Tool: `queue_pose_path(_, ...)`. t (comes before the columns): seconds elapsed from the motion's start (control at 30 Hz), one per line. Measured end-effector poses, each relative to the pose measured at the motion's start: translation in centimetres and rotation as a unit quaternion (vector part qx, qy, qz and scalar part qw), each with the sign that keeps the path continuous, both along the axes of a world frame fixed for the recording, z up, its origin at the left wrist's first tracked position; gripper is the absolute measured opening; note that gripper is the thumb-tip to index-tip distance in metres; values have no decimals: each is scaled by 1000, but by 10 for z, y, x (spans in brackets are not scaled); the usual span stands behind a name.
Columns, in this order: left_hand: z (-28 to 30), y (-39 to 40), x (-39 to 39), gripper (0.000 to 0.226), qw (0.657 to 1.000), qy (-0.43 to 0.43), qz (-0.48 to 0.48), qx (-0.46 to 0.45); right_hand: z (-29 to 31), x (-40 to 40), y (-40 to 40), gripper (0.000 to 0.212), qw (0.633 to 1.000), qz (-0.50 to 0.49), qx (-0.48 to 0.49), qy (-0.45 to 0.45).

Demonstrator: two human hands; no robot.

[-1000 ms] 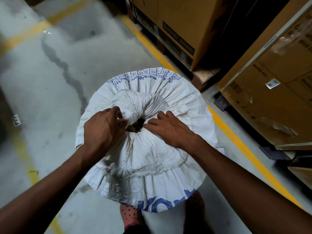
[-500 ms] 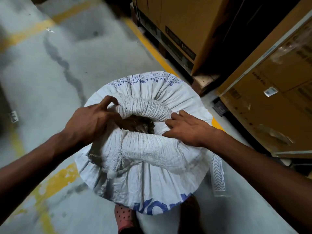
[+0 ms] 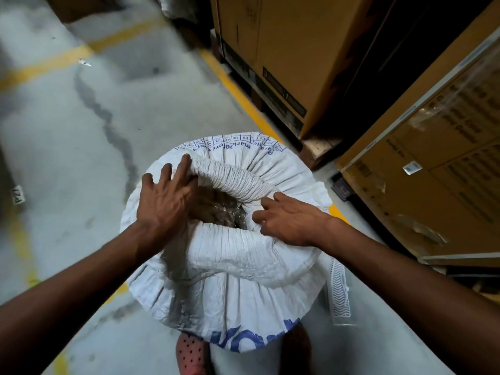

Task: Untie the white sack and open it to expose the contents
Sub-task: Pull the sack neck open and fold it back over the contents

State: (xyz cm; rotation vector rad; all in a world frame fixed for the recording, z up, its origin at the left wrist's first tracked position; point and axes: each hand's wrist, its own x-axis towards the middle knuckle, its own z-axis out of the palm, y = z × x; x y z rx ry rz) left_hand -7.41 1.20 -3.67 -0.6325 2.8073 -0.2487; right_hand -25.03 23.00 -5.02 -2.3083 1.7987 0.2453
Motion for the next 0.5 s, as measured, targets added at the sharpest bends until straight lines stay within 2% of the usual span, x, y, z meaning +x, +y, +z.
queue_pose_path(0.1, 1, -11, 8, 75, 996, -45, -46, -59, 9, -4, 3, 27, 999, 0, 15, 39)
queue_pose_path(0.17, 5, -24, 12, 75, 988, -81, -64, -117, 17, -10, 4, 27, 997, -11, 21, 77)
queue_pose_path(0.27, 24, -37, 13, 74, 987, -49, -55, -144, 32, -16, 4, 23, 996, -10, 44, 81)
queue_pose_path(0.33, 36, -41, 13, 71, 984, -43, -85, -152, 45, -16, 1, 12, 994, -6, 80, 79)
queue_pose_path(0.43, 44, -35, 14, 81, 971, -28, -198, -131, 51, -10, -2, 6, 991, -16, 116, 64)
queue_pose_path(0.5, 39, -29, 14, 84, 932, -48, -331, -141, 47, -5, -1, 14, 991, -17, 127, 47)
